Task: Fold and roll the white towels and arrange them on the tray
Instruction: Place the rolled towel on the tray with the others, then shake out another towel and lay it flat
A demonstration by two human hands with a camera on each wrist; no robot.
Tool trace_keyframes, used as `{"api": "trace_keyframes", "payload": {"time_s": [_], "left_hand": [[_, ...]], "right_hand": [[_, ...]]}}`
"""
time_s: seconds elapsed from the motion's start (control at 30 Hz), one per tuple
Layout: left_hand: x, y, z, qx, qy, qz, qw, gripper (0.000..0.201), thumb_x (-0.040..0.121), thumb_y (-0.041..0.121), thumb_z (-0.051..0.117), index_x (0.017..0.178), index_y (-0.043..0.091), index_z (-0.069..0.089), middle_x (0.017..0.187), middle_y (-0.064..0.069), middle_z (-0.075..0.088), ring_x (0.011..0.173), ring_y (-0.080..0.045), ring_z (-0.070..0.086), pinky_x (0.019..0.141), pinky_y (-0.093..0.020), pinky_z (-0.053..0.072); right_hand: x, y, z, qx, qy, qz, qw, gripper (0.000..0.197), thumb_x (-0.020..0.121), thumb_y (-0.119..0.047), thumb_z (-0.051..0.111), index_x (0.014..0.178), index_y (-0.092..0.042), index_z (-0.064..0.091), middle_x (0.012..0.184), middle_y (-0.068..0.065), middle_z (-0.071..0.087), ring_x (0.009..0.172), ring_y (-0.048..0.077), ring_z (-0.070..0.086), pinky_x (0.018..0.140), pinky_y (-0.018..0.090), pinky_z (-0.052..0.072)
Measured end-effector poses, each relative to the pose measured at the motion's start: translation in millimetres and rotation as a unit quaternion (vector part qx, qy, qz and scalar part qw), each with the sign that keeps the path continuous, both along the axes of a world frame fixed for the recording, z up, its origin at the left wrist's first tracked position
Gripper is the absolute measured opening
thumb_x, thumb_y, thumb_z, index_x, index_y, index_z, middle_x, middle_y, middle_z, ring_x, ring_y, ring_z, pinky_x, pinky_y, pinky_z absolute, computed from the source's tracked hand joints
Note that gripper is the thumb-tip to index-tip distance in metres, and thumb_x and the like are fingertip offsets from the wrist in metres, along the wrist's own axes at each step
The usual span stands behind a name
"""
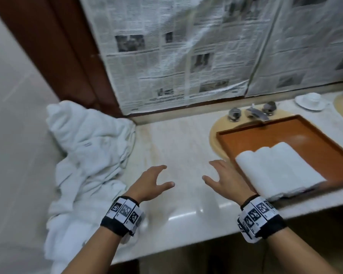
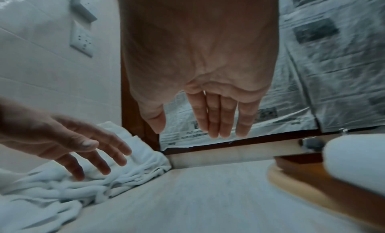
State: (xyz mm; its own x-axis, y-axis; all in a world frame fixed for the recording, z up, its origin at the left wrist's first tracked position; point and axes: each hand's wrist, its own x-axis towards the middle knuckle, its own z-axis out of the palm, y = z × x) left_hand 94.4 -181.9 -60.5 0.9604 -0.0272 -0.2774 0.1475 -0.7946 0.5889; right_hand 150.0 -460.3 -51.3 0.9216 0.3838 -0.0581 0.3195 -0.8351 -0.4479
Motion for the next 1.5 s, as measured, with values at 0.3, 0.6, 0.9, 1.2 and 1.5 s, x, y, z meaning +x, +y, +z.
{"api": "trace_keyframes", "payload": {"time_s": [0.3, 0.6, 0.9, 1.2, 1.5], "left_hand": [[-94, 87, -17, 0.038, 0.010, 0.112, 0.993, 0.075, 0.087, 0.063, 0.062, 0.150, 0.032, 0.035, 0.156, 0.005, 0.036, 0.140, -0.019, 0.036, 0.114, -0.041, 0.033], [-132, 126, -31, 0.181, 0.017, 0.113, 0.977, 0.078, 0.081, 0.062, 0.065, 0.149, 0.034, 0.037, 0.153, 0.008, 0.039, 0.138, -0.019, 0.038, 0.113, -0.039, 0.031], [-150, 143, -34, 0.137, -0.032, 0.109, 0.984, 0.053, 0.081, 0.035, 0.073, 0.132, 0.026, 0.060, 0.133, 0.004, 0.059, 0.123, -0.021, 0.052, 0.106, -0.035, 0.039], [-129, 123, 4, 0.015, -0.164, 0.165, 0.972, 0.019, 0.084, 0.046, 0.062, 0.089, 0.031, 0.072, 0.086, 0.015, 0.071, 0.086, -0.003, 0.063, 0.080, -0.038, 0.052], [-123, 56, 38, -0.005, -0.206, 0.147, 0.967, 0.013, 0.085, 0.040, 0.075, 0.084, 0.027, 0.073, 0.077, 0.013, 0.067, 0.075, -0.004, 0.059, 0.066, -0.021, 0.042]], "right_hand": [[-38, 128, -16, -0.015, 0.035, 0.152, 0.988, 0.066, 0.095, -0.052, 0.052, 0.149, -0.016, 0.036, 0.153, -0.003, 0.036, 0.139, 0.014, 0.033, 0.109, 0.030, 0.035], [-65, 218, -58, -0.049, 0.124, 0.293, 0.947, 0.081, 0.086, -0.064, 0.059, 0.149, -0.019, 0.035, 0.148, 0.001, 0.039, 0.134, 0.020, 0.038, 0.105, 0.040, 0.040], [-89, 231, -84, 0.072, 0.130, 0.261, 0.954, 0.013, 0.093, -0.028, 0.061, 0.091, -0.016, 0.056, 0.092, 0.003, 0.056, 0.085, 0.022, 0.052, 0.073, 0.035, 0.040], [-54, 177, -16, 0.261, 0.135, 0.154, 0.943, 0.007, 0.091, -0.024, 0.069, 0.091, -0.017, 0.068, 0.082, -0.001, 0.070, 0.075, 0.011, 0.063, 0.065, 0.015, 0.046], [-38, 79, 45, 0.340, 0.065, 0.144, 0.927, 0.011, 0.090, -0.027, 0.071, 0.082, -0.022, 0.067, 0.072, -0.002, 0.065, 0.063, 0.008, 0.054, 0.059, 0.018, 0.042]]}}
